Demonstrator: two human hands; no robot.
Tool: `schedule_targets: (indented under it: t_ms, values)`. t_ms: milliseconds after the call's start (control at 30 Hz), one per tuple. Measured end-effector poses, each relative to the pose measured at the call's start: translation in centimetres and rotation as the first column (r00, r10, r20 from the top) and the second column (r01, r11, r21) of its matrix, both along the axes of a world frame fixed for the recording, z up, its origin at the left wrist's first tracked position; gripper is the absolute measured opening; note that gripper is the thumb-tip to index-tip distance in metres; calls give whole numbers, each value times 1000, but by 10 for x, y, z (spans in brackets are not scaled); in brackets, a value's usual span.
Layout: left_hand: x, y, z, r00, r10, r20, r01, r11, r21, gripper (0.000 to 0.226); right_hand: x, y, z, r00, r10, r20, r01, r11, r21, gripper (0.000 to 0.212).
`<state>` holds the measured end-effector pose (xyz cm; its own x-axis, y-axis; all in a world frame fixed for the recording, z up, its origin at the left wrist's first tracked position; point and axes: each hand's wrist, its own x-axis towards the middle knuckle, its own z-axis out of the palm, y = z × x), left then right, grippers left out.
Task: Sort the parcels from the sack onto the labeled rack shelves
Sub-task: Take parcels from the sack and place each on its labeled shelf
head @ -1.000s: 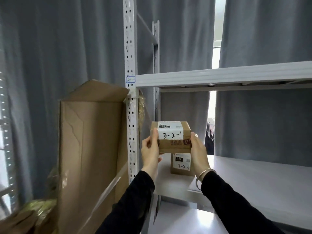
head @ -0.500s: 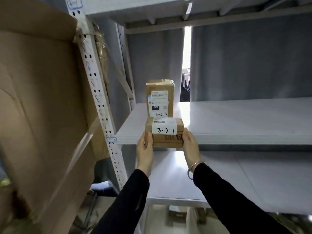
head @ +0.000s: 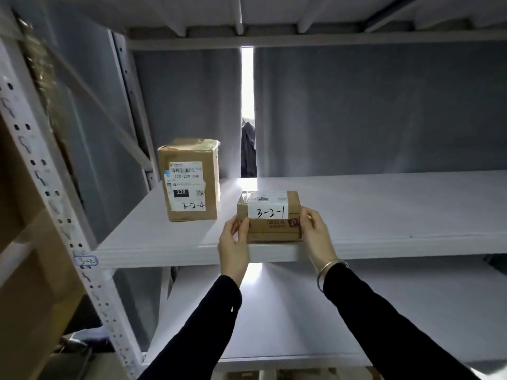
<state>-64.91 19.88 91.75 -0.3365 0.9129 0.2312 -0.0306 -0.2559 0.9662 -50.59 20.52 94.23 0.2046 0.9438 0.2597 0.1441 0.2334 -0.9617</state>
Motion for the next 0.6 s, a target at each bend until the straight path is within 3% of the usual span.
schedule_targets:
  t_ms: [133, 267, 600]
  values:
    - [-10, 15, -10, 978, 145, -149, -148, 989, -13, 13, -12, 24, -12, 982, -41, 187, 38, 999, 21, 32]
    - [-25, 30, -10, 878, 298, -374, -306, 951, 40, 25, -27, 42, -17, 969, -35, 244, 35, 999, 5, 41]
    - [-39, 53, 1, 864, 336, -374, -374, 927, -32, 32, -42, 76, -13, 959, 78, 274, -61, 996, -71, 42]
